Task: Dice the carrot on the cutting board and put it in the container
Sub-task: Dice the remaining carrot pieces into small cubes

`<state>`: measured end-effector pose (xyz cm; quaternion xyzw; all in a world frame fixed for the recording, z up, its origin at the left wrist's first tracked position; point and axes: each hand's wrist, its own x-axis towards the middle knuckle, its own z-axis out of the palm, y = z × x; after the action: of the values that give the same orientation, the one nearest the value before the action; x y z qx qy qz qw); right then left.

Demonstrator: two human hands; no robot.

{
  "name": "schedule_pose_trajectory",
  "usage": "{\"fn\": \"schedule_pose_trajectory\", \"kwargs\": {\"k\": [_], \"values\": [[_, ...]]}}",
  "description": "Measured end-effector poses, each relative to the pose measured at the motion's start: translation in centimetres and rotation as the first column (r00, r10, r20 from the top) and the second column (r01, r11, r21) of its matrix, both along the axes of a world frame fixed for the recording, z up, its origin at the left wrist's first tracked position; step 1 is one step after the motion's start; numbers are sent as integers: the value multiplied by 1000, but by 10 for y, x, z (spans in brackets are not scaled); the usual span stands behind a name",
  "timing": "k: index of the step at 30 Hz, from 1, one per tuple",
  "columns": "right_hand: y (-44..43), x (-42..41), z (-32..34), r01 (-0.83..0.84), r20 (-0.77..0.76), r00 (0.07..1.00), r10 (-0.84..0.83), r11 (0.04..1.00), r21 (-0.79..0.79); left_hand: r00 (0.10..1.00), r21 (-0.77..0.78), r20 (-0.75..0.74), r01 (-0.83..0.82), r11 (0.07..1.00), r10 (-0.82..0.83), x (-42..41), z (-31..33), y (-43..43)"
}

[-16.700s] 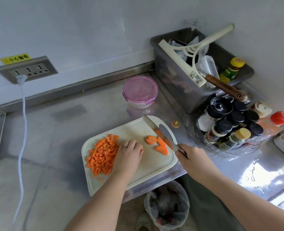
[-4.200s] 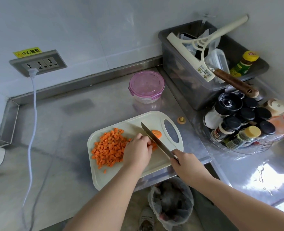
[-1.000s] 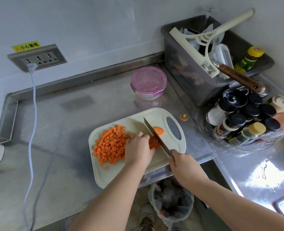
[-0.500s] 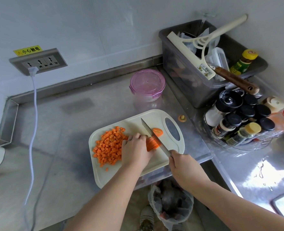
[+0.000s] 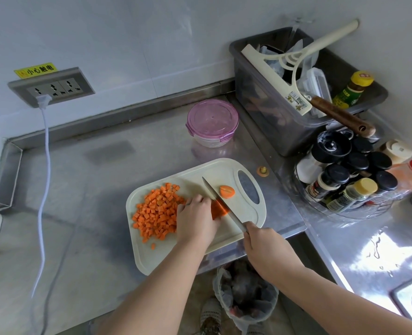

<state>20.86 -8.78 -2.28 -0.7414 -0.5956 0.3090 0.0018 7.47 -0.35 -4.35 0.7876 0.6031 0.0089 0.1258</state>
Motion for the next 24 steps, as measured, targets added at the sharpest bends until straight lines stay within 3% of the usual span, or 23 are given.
{"fn": "schedule_pose_trajectory", "kwargs": {"k": [13, 19, 24], "values": [[17, -6, -4, -25, 60, 998, 35, 986, -165, 1000, 2, 18, -3, 1000, 3, -2, -8, 0], [27, -2, -4, 55, -23, 998, -56, 997, -48, 1000, 10, 28, 6, 1000, -6, -6, -11, -4], [12, 4, 1, 35, -22, 999, -35, 999, -1, 1000, 40, -13, 24, 999, -23, -11, -10, -8]]}}
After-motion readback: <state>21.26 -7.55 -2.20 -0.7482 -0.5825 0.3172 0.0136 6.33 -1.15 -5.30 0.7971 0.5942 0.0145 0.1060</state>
